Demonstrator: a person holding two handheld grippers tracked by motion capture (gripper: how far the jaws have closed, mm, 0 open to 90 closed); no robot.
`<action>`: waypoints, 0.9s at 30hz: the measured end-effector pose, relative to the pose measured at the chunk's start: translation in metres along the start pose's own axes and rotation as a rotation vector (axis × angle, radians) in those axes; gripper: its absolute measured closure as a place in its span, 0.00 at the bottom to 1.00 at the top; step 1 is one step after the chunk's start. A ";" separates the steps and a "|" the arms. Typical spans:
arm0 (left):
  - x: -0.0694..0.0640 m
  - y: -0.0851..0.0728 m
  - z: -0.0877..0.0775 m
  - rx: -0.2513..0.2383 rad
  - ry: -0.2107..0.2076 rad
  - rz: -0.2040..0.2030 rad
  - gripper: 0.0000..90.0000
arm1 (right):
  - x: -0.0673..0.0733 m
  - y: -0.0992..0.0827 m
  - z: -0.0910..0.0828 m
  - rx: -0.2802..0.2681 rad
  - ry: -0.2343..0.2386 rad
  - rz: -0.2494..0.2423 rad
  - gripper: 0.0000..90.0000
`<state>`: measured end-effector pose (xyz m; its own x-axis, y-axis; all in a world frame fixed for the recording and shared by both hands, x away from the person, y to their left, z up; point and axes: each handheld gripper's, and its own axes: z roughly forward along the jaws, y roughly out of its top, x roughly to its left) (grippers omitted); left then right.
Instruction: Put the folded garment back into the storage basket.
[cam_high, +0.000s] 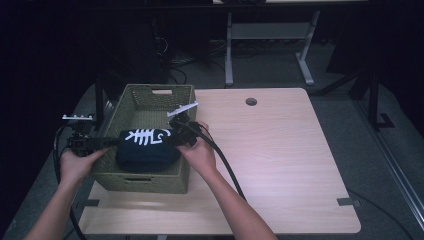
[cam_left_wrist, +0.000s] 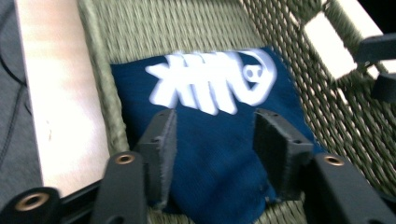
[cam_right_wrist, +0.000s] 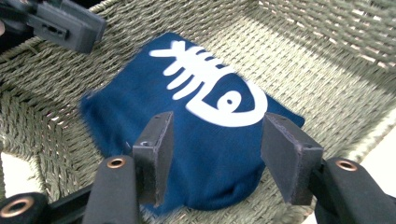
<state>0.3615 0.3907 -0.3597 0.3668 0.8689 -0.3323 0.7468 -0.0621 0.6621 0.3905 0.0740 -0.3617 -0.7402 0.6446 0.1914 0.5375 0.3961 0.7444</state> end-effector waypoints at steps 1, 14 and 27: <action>-0.001 0.001 0.000 -0.001 -0.013 0.001 0.51 | 0.001 0.001 -0.001 0.000 0.007 0.002 0.50; -0.014 0.005 -0.003 -0.045 -0.102 0.013 0.50 | -0.010 0.000 -0.028 -0.056 0.095 0.050 0.52; -0.043 0.009 -0.001 -0.099 -0.191 0.030 0.47 | -0.032 -0.005 -0.060 -0.116 0.168 0.087 0.49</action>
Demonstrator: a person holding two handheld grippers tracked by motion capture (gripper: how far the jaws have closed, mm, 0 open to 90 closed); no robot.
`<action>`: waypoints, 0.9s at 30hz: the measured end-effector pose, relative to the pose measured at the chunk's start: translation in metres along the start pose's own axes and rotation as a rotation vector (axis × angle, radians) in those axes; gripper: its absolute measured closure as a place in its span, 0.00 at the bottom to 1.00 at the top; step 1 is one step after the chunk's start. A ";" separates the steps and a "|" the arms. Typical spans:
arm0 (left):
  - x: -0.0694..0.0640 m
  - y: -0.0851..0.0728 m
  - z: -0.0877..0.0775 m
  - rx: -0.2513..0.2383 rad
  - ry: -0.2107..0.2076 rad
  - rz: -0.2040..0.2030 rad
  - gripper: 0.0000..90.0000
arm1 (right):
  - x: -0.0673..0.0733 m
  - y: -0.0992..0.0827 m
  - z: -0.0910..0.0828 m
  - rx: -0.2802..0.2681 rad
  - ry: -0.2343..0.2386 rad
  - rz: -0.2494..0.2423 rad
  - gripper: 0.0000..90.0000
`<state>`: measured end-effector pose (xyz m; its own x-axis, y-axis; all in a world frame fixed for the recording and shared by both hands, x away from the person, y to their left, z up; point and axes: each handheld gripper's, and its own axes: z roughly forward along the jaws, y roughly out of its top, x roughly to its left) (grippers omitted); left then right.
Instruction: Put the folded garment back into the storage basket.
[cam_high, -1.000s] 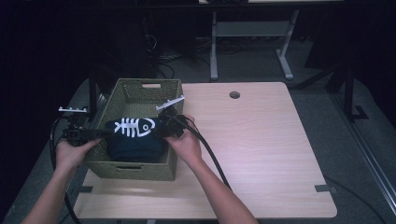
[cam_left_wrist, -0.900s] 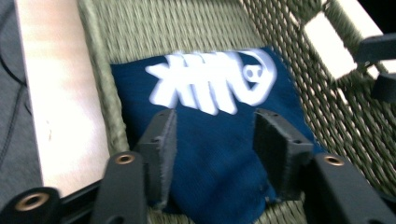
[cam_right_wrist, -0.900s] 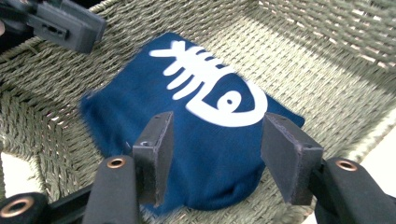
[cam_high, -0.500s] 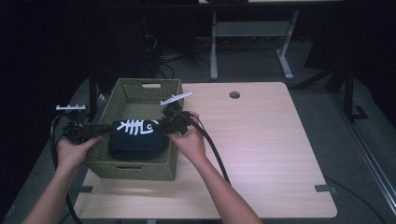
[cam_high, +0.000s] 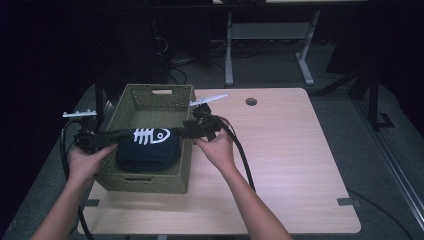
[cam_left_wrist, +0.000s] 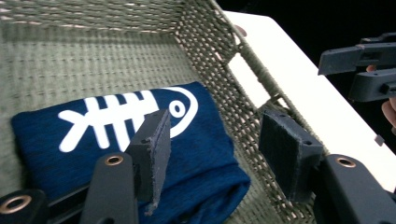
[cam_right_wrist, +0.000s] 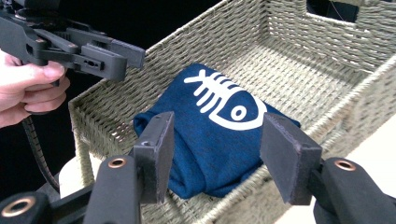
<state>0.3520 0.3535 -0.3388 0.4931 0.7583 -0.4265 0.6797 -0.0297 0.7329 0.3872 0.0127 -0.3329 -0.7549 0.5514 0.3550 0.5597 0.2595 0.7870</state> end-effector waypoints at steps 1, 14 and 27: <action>-0.003 0.000 0.001 -0.005 -0.003 0.004 0.47 | -0.001 0.000 -0.002 0.000 0.002 0.003 0.49; -0.032 0.001 0.021 -0.006 -0.040 0.029 0.41 | -0.020 -0.013 -0.042 -0.040 0.003 0.006 0.46; -0.059 -0.001 0.037 -0.012 -0.057 0.061 0.33 | -0.042 -0.031 -0.082 -0.062 -0.011 0.026 0.44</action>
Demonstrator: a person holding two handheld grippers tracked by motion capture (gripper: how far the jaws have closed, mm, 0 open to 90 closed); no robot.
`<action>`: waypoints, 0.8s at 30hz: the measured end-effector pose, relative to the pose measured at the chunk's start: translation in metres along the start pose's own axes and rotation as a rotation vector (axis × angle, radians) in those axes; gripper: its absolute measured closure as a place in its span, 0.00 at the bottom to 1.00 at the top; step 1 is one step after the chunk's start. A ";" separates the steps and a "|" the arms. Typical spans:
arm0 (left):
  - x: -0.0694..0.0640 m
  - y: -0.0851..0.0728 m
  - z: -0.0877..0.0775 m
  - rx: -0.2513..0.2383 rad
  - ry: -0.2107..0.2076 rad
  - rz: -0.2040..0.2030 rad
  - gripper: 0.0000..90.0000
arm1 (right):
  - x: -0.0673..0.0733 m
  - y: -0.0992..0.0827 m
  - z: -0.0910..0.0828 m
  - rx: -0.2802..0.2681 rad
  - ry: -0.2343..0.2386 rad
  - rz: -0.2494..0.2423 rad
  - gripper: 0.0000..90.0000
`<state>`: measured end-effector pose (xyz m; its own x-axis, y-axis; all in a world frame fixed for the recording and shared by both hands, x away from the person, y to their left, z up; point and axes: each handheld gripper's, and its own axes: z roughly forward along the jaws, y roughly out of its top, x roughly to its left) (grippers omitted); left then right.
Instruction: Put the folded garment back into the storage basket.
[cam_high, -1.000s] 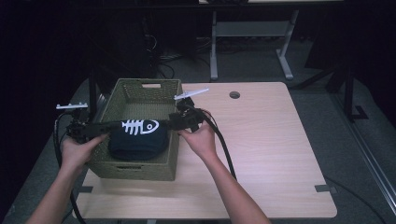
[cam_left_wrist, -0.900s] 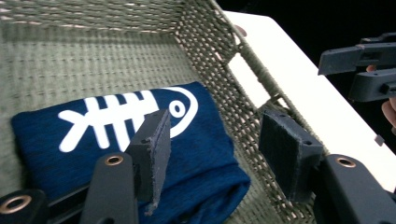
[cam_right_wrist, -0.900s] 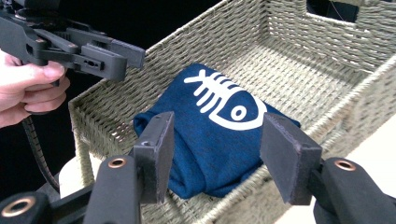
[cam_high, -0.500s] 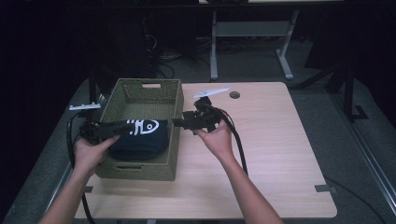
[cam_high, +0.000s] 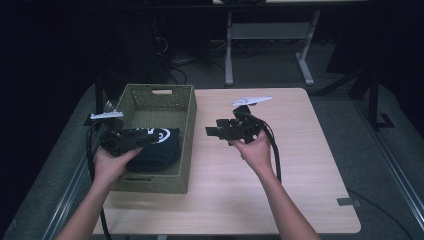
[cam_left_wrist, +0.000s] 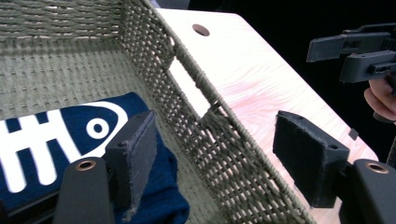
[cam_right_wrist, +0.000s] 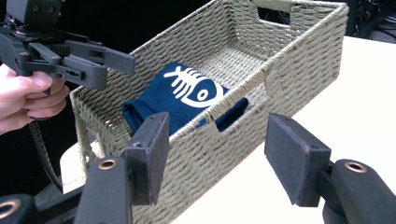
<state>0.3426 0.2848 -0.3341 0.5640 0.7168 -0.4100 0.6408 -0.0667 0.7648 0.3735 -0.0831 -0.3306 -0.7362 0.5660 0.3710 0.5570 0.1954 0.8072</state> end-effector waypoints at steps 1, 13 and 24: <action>-0.002 0.000 0.001 0.005 0.000 0.005 0.33 | -0.001 -0.001 -0.003 0.001 -0.001 0.000 0.44; -0.025 0.008 0.017 -0.012 -0.029 0.031 0.30 | -0.015 -0.014 -0.032 -0.007 -0.012 0.013 0.43; -0.050 0.009 0.040 0.009 -0.060 0.068 0.30 | -0.029 -0.030 -0.059 -0.015 -0.025 0.027 0.43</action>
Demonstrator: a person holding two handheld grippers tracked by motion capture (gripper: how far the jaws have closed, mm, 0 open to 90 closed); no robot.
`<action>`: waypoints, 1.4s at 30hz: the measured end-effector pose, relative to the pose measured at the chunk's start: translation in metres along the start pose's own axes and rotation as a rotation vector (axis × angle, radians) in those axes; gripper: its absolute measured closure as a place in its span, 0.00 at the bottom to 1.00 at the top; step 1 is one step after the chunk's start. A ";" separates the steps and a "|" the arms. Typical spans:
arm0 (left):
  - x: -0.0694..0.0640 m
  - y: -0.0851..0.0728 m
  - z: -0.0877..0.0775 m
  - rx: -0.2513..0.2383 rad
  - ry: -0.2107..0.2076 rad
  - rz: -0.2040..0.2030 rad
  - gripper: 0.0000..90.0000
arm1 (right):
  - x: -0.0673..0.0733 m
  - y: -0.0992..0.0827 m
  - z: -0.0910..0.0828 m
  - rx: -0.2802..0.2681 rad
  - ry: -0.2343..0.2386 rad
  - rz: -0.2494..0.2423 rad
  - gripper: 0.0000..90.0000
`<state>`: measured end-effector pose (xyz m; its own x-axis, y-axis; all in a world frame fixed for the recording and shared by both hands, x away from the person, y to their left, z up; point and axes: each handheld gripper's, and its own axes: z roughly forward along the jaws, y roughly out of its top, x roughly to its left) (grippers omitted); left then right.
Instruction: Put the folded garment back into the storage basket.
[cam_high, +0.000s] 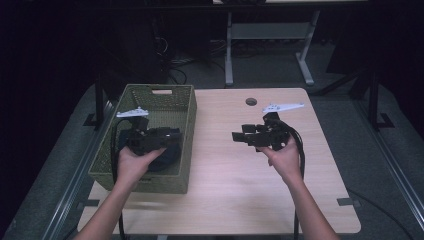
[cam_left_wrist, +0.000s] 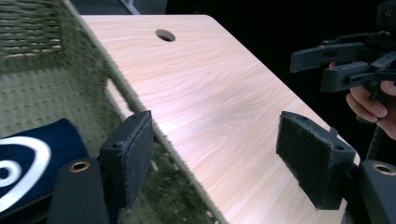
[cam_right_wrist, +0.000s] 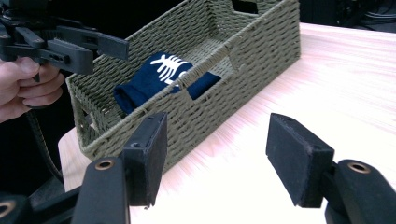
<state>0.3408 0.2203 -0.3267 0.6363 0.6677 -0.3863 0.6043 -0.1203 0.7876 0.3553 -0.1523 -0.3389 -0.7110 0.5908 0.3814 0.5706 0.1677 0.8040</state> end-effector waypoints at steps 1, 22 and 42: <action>-0.002 0.001 0.002 0.002 -0.005 0.002 0.30 | -0.001 -0.001 -0.002 -0.003 -0.001 0.005 0.43; -0.045 0.004 0.049 0.025 -0.098 0.056 0.31 | -0.025 -0.027 -0.050 -0.025 -0.063 0.043 0.42; -0.087 -0.011 0.080 0.054 -0.173 0.116 0.27 | -0.053 -0.062 -0.089 -0.031 -0.168 0.100 0.40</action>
<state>0.3171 0.1041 -0.3402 0.7729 0.5119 -0.3749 0.5443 -0.2312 0.8064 0.3217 -0.2643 -0.3681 -0.5716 0.7268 0.3807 0.6200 0.0787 0.7807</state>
